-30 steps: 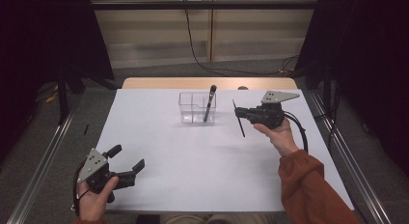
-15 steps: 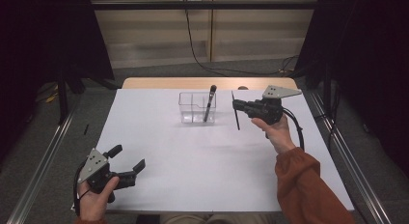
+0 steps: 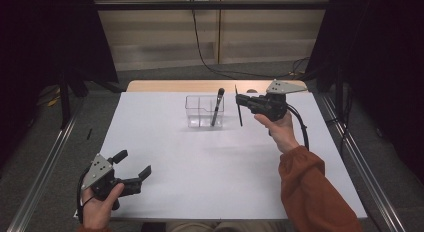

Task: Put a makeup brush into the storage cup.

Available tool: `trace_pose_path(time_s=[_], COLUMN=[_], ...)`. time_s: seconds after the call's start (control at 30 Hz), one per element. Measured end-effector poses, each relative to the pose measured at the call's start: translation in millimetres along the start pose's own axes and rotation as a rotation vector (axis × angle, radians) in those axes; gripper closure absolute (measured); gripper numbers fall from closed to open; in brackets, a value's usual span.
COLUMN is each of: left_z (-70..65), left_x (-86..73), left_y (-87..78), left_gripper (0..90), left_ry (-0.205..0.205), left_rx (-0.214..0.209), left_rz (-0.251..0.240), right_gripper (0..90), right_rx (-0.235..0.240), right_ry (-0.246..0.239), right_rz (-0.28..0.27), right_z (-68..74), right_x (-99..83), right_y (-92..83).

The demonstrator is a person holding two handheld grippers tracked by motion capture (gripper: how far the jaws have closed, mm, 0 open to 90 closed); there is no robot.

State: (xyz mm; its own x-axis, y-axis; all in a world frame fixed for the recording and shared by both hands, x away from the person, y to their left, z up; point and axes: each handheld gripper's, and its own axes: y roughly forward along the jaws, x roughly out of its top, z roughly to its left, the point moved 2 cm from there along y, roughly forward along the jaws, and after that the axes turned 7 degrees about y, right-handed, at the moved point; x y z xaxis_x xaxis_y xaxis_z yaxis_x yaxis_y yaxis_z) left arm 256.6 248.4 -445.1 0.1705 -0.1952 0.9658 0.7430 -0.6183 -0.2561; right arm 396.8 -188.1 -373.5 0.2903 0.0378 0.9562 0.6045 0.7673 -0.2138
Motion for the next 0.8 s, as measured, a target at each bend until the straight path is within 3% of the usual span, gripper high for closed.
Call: trace_pose_path(time_s=[0.8], left_z=[-1.7], left_x=[1.2], left_y=[0.1], left_gripper=[2.7], left_ry=[0.003], left_rx=[-0.012], left_rz=[-0.004], right_gripper=[86.5], right_rx=[-0.001], right_ry=[0.003], right_rz=[-0.037], right_z=[-2.3], right_x=[29.6], right_y=[39.6])
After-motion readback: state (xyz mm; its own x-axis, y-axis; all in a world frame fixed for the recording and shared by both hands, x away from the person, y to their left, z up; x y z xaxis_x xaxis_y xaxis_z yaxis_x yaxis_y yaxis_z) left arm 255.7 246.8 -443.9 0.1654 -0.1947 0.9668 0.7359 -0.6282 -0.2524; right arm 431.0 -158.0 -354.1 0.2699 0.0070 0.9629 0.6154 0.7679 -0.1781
